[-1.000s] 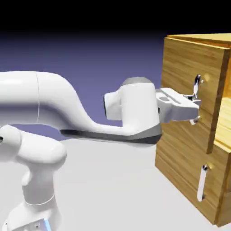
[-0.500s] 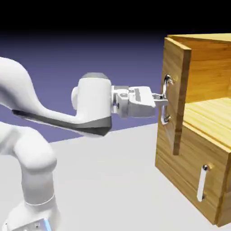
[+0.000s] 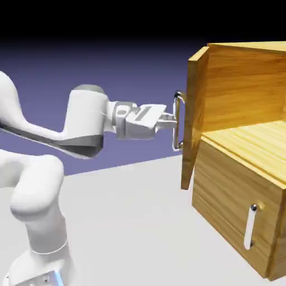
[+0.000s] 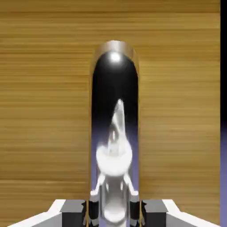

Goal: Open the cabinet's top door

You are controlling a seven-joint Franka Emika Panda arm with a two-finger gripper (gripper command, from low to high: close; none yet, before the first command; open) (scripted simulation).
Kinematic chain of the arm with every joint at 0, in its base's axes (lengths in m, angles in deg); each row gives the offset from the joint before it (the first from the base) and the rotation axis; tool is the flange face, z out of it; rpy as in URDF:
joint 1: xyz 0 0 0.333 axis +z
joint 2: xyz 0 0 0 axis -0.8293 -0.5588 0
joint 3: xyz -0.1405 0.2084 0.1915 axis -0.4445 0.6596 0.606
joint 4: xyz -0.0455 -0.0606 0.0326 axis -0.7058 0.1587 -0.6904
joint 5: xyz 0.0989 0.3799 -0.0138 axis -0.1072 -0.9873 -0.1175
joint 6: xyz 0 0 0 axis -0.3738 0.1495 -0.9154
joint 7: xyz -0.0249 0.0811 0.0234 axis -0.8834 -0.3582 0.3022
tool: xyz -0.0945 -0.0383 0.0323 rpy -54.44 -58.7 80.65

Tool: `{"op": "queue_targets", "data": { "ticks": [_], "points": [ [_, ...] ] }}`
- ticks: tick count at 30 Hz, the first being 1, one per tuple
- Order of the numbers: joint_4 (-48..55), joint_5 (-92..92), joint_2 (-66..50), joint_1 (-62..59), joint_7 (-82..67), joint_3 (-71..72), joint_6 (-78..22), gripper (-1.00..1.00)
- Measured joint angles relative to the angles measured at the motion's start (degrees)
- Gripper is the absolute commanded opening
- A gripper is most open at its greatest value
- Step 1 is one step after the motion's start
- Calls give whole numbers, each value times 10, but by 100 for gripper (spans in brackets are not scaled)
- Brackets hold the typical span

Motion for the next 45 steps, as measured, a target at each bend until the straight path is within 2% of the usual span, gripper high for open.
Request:
{"op": "queue_targets", "data": {
  "ticks": [5,11,16,24,33,45],
  "points": [
    [-30,-123,59,-49,-69,57,21,-100],
    [-67,-272,118,-26,-184,91,-21,-100],
    [-91,-397,163,32,-265,135,-107,-100],
    [-82,-584,196,135,-328,270,-302,-100],
    [25,-755,148,147,-334,453,-526,-100],
    [271,-889,86,-23,-341,634,-781,-100]
  ]
}}
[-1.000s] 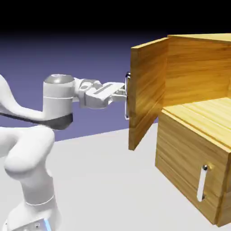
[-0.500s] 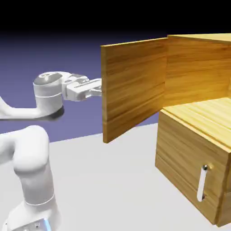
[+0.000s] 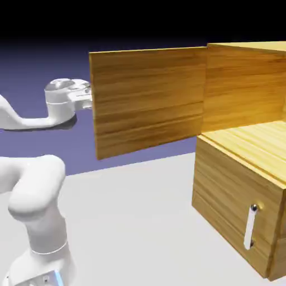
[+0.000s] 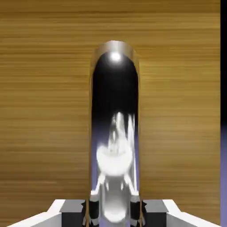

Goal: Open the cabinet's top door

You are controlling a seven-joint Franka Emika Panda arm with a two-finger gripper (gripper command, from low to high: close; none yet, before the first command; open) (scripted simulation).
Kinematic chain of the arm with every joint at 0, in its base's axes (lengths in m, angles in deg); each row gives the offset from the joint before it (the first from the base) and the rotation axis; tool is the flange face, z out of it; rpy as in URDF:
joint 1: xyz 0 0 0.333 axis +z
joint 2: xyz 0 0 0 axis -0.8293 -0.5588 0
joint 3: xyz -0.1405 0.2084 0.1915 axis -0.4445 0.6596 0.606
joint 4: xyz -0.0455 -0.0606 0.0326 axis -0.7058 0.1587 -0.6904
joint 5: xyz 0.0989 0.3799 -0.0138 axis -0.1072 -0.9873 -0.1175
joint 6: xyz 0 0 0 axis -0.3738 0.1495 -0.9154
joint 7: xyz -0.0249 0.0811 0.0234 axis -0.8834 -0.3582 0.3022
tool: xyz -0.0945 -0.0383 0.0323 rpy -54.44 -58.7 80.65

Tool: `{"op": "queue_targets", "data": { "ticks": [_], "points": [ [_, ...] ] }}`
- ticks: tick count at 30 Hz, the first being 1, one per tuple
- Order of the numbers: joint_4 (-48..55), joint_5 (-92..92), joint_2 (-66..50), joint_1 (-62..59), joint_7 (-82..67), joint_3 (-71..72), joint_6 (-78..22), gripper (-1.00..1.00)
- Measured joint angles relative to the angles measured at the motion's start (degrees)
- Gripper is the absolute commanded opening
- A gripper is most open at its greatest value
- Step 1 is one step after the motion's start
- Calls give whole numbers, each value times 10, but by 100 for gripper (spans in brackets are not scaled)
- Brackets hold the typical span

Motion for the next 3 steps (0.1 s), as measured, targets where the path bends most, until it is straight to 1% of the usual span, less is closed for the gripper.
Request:
{"op": "queue_targets", "data": {
  "ticks": [3],
  "points": [
    [62,-18,-4,-51,-6,30,-52,-100]
  ]
}}
